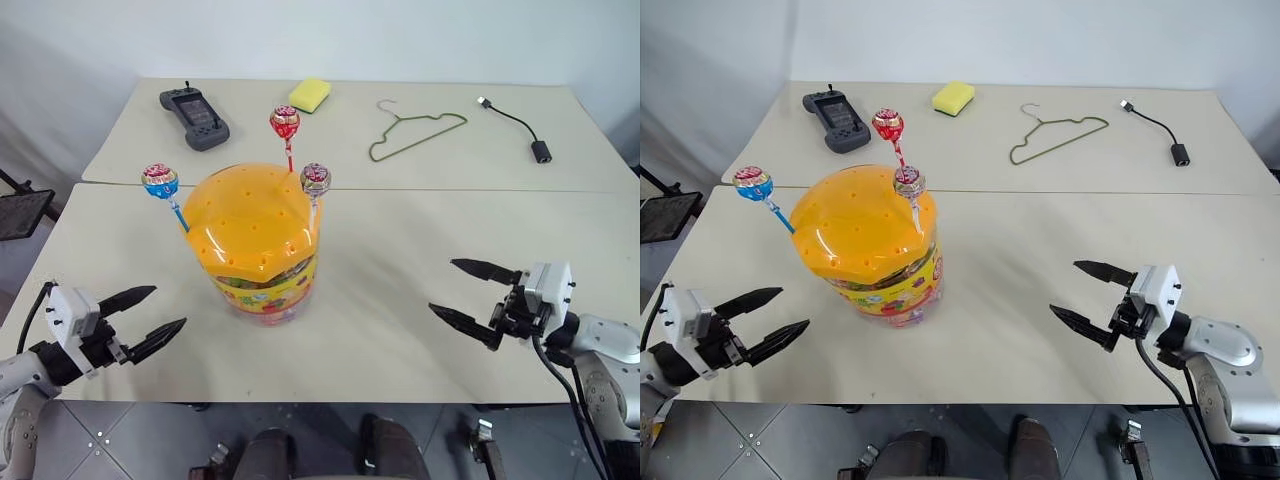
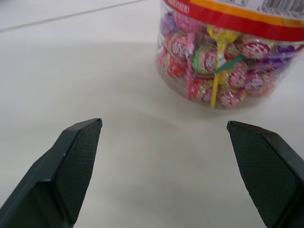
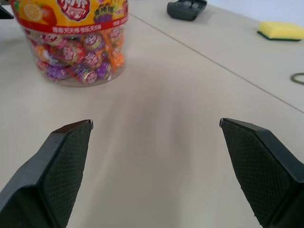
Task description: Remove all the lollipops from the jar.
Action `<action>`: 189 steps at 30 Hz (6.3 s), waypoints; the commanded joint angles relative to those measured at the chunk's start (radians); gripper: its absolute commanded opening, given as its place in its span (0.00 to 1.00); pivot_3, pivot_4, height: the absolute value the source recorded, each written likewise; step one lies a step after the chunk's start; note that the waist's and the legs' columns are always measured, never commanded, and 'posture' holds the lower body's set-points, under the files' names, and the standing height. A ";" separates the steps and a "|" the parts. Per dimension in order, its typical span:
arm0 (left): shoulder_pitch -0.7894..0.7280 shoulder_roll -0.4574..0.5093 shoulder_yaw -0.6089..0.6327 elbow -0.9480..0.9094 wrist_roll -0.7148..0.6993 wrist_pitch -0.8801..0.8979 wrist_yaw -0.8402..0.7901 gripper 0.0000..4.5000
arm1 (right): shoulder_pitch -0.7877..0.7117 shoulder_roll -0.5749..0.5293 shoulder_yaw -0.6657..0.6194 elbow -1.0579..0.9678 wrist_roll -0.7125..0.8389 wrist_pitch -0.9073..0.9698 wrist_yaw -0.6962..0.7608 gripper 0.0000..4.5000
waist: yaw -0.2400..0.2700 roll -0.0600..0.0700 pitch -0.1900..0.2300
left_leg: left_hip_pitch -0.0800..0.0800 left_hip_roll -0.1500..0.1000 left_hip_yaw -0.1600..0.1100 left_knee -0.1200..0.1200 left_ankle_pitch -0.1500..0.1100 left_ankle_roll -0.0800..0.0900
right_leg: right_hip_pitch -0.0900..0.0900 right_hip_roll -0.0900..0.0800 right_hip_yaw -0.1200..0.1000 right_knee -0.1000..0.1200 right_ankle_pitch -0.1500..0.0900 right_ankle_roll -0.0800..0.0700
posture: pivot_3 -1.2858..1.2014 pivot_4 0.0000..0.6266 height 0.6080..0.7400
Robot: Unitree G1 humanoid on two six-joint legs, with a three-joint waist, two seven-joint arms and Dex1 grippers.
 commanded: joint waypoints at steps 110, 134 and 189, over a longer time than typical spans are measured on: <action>-0.447 0.046 0.147 -0.273 -0.762 0.512 0.208 0.88 | -0.780 0.253 0.345 -0.189 0.251 0.551 -0.169 0.19 | -0.028 -0.006 0.002 | -0.003 0.014 0.019 0.013 -0.012 -0.005 | -0.015 0.014 0.010 0.008 0.000 -0.004 | 0.52 0.24 1.00; -0.470 0.061 0.132 -0.271 -0.785 0.502 0.252 0.88 | -0.706 0.226 0.283 -0.147 0.244 0.497 -0.054 0.35 | -0.027 -0.006 0.002 | -0.003 0.014 0.019 0.013 -0.012 -0.005 | -0.015 0.015 0.010 0.008 0.000 -0.004 | 0.52 0.24 1.00; -0.216 0.038 0.346 -0.112 -0.774 0.501 -0.214 0.88 | -0.811 0.047 0.069 0.002 0.354 0.741 -0.082 0.00 | -0.027 -0.006 0.002 | -0.003 0.016 0.023 0.012 -0.013 -0.006 | -0.016 0.016 0.010 0.007 -0.001 -0.005 | 0.52 0.24 1.00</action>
